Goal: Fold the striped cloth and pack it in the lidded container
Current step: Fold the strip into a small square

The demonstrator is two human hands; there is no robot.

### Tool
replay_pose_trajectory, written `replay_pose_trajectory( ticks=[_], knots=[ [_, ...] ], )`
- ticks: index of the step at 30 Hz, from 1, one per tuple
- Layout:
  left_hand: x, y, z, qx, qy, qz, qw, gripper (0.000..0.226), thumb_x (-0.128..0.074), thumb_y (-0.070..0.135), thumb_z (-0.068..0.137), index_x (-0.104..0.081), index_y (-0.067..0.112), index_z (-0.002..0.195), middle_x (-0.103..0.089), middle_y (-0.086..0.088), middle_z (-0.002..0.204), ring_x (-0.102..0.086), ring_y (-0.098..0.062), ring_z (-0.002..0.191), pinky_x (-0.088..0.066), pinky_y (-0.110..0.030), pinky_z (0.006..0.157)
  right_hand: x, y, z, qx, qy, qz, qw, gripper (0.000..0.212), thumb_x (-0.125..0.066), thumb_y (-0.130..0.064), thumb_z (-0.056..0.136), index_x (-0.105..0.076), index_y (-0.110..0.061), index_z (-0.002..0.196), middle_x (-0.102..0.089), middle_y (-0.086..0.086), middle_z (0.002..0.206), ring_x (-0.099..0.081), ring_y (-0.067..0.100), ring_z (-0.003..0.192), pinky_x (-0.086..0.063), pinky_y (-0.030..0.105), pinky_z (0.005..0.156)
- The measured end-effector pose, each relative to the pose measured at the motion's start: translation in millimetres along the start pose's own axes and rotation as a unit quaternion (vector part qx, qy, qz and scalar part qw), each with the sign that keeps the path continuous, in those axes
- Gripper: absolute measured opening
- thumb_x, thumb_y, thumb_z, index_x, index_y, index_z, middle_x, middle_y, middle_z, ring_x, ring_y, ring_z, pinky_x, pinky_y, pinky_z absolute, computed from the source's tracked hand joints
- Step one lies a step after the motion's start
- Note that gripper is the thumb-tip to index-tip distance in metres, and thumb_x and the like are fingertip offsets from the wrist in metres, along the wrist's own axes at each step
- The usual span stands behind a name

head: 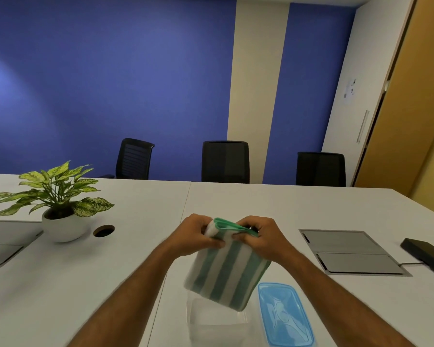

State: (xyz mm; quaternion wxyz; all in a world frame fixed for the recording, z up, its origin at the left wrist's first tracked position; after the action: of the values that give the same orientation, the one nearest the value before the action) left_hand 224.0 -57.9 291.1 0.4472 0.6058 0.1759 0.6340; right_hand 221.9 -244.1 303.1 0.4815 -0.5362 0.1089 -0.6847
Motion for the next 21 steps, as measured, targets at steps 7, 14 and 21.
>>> replay_pose_trajectory(
  ticks=[7, 14, 21],
  knots=[
    [-5.5, 2.4, 1.3, 0.017, 0.027, 0.027, 0.999, 0.013, -0.084, 0.033, 0.075, -0.076, 0.026, 0.082, -0.066, 0.018, 0.065, -0.064, -0.004, 0.063, -0.044, -0.009, 0.053, -3.4, 4.5, -0.8, -0.013, -0.023, 0.023, 0.999, 0.025, -0.077, -0.039, 0.077, -0.070, -0.032, 0.100, -0.072, -0.008, 0.095, -0.064, 0.017, 0.085, -0.054, 0.027, 0.076],
    [-15.7, 9.6, 4.6, 0.003, 0.007, 0.065, 0.998, 0.026, -0.083, 0.038, 0.074, -0.061, 0.038, 0.089, -0.064, 0.022, 0.081, -0.066, -0.008, 0.072, -0.046, -0.006, 0.053, -6.2, -2.4, 3.0, -0.028, 0.029, 0.077, 0.996, 0.007, -0.071, -0.037, 0.085, -0.070, -0.039, 0.091, -0.072, -0.013, 0.094, -0.066, 0.017, 0.091, -0.058, 0.036, 0.086],
    [0.3, -25.2, -11.7, -0.002, -0.009, 0.086, 0.996, 0.030, -0.085, 0.040, 0.071, -0.057, 0.044, 0.081, -0.062, 0.029, 0.086, -0.064, 0.000, 0.083, -0.048, -0.004, 0.056, 25.3, 8.1, -0.3, -0.074, 0.059, 0.171, 0.981, 0.018, -0.071, -0.049, 0.078, -0.076, -0.038, 0.092, -0.072, -0.013, 0.094, -0.065, 0.024, 0.096, -0.059, 0.043, 0.085]
  ],
)
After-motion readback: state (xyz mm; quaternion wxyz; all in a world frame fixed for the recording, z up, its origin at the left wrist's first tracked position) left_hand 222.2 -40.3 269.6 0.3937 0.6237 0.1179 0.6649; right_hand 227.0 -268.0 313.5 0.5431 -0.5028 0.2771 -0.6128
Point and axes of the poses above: each hand's wrist, its own z-axis towards the middle knuckle, its own x-axis out of the back of the hand, y = z × x, the point moved 6 cm from there along z, towards the middle knuckle
